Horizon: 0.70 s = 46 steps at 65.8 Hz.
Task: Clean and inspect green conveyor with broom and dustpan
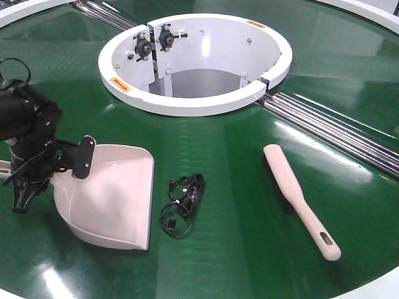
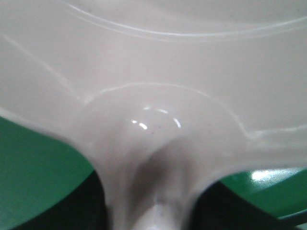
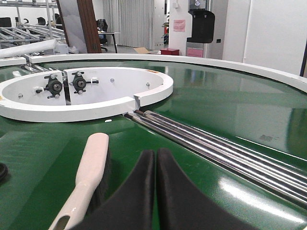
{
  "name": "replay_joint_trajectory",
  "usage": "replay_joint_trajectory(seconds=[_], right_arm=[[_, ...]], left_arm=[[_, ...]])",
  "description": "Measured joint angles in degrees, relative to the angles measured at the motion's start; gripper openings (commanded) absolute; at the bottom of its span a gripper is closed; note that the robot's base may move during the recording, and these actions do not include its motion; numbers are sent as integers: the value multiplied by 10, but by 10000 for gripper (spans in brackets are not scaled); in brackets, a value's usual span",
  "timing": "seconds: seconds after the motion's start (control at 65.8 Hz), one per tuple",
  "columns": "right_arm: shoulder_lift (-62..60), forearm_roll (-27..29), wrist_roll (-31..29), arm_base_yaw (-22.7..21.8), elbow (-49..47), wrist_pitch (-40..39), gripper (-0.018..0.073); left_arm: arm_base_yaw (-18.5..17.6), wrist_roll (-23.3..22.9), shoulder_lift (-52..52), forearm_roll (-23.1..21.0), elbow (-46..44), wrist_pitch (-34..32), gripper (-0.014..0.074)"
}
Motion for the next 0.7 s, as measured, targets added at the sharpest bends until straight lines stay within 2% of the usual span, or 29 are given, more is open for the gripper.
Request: replay_joint_trajectory(seconds=[0.699], right_arm=[[0,0,0,0,0,0,-8]], left_arm=[[0,-21,13,9,0,1,-7]])
